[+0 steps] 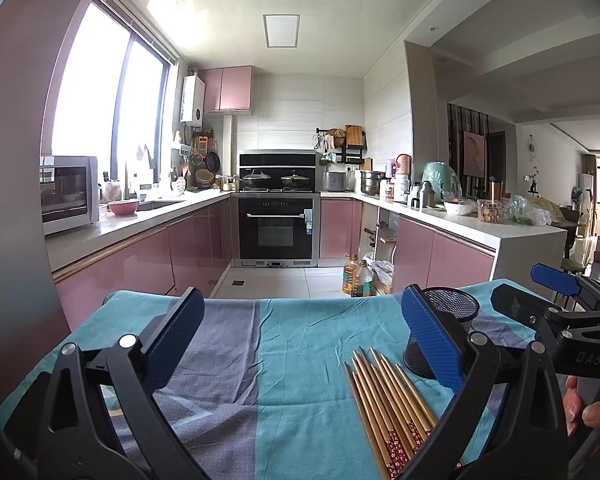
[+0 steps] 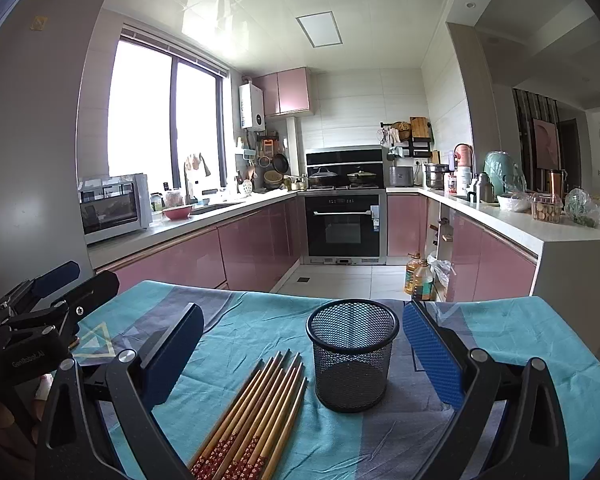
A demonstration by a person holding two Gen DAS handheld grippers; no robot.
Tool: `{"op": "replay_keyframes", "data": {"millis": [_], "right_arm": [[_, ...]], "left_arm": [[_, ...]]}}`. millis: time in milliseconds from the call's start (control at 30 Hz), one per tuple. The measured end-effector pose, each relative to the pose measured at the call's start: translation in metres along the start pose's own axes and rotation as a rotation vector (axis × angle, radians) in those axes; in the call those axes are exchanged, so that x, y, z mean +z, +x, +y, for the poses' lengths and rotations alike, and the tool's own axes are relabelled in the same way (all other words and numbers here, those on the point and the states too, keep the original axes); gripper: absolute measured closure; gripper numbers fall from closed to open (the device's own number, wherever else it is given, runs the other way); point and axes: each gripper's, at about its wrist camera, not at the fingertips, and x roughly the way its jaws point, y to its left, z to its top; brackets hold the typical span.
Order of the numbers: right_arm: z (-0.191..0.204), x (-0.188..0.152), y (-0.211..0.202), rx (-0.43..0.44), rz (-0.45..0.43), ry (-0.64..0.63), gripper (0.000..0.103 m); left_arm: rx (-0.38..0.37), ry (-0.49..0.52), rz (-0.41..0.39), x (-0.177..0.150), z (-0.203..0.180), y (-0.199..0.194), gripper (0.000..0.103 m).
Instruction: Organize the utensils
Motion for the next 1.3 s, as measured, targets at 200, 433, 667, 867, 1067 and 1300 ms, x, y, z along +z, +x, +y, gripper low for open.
{"op": "replay_keyframes", "data": {"millis": [200,433,667,867,1067,1300], "right_arm": [[-0.0019,-0.0007,0.0,0.004,-0.003,0.006,0.007],[-0.0031,-0.0013,-0.0006,0.005,-0.003,0.005,0.007],[-0.0032,-0.0014,-0.0006,0.009,-0.005,0.006,0.007],[-0.0051,-0.0019,-0.0004,0.012,-0.004,0.009,0.007],[-0.0068,-0.0015,-0.0006,0.012,-0.004,0.013,0.007],[-0.0086,-0.0019,-0.0007,0.016,-0.002,0.016,0.007]], "left_arm": [[-0.002,0.001,0.0,0.0008,-0.0006,-0.0014,0.006],[-0.002,-0.001,0.001,0.0013,-0.0013,-0.0019,0.006],[-0.004,-0.001,0.003,0.0015,-0.0007,-0.0008,0.006],[-0.003,0.0,0.003,0.0015,-0.0007,-0.0007,0.006],[-0.004,-0.002,0.012,0.0023,0.0,0.001,0.006],[-0.007,0.002,0.017,0.0021,-0.0008,0.0016,0.006]]}}
